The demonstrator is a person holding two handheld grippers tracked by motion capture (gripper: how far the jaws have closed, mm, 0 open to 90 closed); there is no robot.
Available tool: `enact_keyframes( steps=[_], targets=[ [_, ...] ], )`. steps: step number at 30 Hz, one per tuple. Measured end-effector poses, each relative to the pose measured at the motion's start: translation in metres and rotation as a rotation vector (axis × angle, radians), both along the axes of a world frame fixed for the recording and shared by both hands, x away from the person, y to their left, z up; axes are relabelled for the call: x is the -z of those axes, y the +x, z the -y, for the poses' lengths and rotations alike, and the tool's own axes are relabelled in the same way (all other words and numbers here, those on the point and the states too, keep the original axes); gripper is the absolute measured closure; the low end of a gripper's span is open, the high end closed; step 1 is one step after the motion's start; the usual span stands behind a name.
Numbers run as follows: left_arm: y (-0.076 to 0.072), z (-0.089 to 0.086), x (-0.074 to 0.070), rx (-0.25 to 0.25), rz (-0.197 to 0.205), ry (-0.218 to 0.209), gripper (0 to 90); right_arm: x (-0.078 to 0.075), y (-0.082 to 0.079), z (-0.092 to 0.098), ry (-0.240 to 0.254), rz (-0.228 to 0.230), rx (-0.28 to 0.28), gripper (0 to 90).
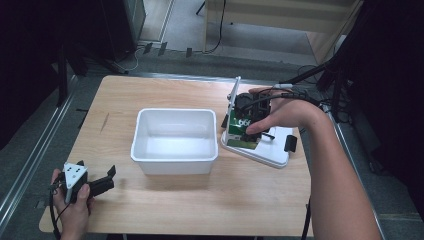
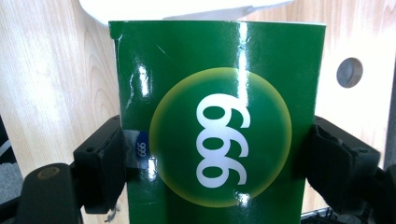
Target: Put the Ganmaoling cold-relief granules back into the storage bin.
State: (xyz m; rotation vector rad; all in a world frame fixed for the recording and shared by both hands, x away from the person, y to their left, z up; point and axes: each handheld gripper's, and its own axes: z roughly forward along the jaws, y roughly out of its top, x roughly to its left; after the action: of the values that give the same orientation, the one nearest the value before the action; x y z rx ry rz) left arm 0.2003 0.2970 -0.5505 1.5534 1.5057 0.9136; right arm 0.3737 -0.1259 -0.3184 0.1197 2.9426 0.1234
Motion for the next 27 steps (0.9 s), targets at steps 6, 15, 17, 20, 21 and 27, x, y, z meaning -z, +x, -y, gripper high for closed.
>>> enact_keyframes(
  steps=[6, 15, 17, 20, 21, 27],
  targets=[
    [0.0, 0.0, 0.0, -0.002, 0.002, -0.005, 0.0, -0.005, 0.001, -0.012, 0.001, -0.006, -0.008, 16.6],
    [0.0, 0.0, 0.0, 0.0, 0.001, -0.004, 0.0, -0.007, 0.007, -0.031, -0.003, -0.011, -0.03, 16.6],
    [0.0, 0.0, 0.0, 0.0, 0.0, -0.008, 0.0, -0.007, 0.006, -0.036, -0.007, -0.013, -0.027, 16.7],
    [0.0, -0.001, 0.0, 0.0, -0.001, -0.008, 0.0, -0.009, 0.007, -0.043, -0.006, -0.013, -0.043, 16.7],
    [0.0, -0.001, 0.0, -0.001, -0.001, -0.008, 0.0, -0.009, 0.007, -0.045, -0.006, -0.012, -0.044, 16.7],
    [0.0, -0.001, 0.0, 0.001, -0.001, -0.01, 0.0, -0.01, 0.008, -0.06, -0.013, -0.022, -0.058, 16.7]
  ],
)
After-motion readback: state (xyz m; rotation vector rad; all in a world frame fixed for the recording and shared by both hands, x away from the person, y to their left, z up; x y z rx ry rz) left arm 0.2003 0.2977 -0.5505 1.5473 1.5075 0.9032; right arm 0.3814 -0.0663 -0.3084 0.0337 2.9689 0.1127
